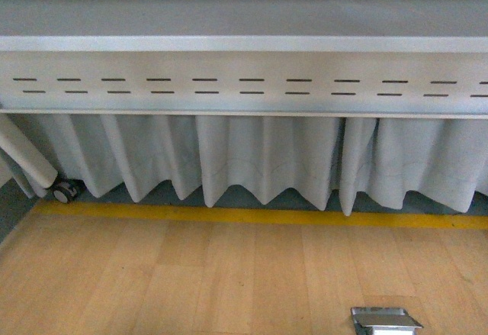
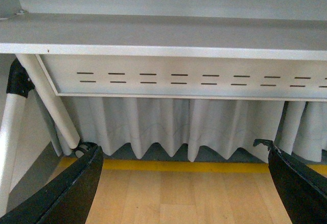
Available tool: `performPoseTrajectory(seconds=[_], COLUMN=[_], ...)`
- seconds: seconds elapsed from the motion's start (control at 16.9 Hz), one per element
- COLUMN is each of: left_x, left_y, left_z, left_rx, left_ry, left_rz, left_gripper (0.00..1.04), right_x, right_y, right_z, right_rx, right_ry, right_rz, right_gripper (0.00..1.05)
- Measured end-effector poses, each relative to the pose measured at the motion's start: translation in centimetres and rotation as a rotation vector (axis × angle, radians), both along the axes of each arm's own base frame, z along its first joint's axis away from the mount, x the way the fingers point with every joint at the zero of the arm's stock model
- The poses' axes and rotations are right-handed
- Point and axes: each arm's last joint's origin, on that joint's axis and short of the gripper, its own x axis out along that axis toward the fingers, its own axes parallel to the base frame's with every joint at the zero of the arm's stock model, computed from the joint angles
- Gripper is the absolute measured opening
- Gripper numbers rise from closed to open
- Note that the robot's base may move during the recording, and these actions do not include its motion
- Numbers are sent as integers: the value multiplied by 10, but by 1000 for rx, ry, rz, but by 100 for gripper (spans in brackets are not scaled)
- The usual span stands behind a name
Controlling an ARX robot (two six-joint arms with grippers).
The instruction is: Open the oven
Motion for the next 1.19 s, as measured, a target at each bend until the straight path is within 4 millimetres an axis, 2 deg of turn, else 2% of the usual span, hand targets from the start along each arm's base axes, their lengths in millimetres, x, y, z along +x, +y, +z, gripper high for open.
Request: performPoseTrajectory(seconds=[1.19], left_x=[0], left_y=[0], left_z=[0], left_rx=[0], left_ry=[0], left_rz=[0], left_gripper=[98], right_x=[0], right_y=[0], right_z=[0], right_rx=[0], right_ry=[0], right_rz=[0], right_gripper=[98])
